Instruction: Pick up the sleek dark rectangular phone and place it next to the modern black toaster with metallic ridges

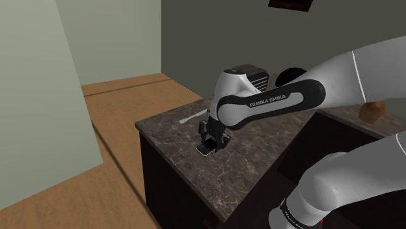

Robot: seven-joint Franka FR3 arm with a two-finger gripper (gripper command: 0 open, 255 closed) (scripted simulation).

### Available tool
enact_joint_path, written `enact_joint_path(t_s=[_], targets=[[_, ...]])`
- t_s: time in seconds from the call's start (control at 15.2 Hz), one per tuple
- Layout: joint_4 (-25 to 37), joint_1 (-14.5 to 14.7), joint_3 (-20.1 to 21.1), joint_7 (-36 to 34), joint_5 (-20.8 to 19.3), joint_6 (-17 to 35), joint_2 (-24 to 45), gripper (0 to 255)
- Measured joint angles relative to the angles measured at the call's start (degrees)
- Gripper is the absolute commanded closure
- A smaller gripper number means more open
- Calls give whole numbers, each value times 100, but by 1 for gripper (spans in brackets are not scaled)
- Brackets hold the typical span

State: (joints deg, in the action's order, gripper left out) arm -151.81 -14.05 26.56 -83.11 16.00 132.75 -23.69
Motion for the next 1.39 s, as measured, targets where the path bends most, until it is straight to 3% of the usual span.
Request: enact_joint_path(t_s=[1.39], targets=[[1118,-10,-364,-20,-148,-1849,-738,255]])
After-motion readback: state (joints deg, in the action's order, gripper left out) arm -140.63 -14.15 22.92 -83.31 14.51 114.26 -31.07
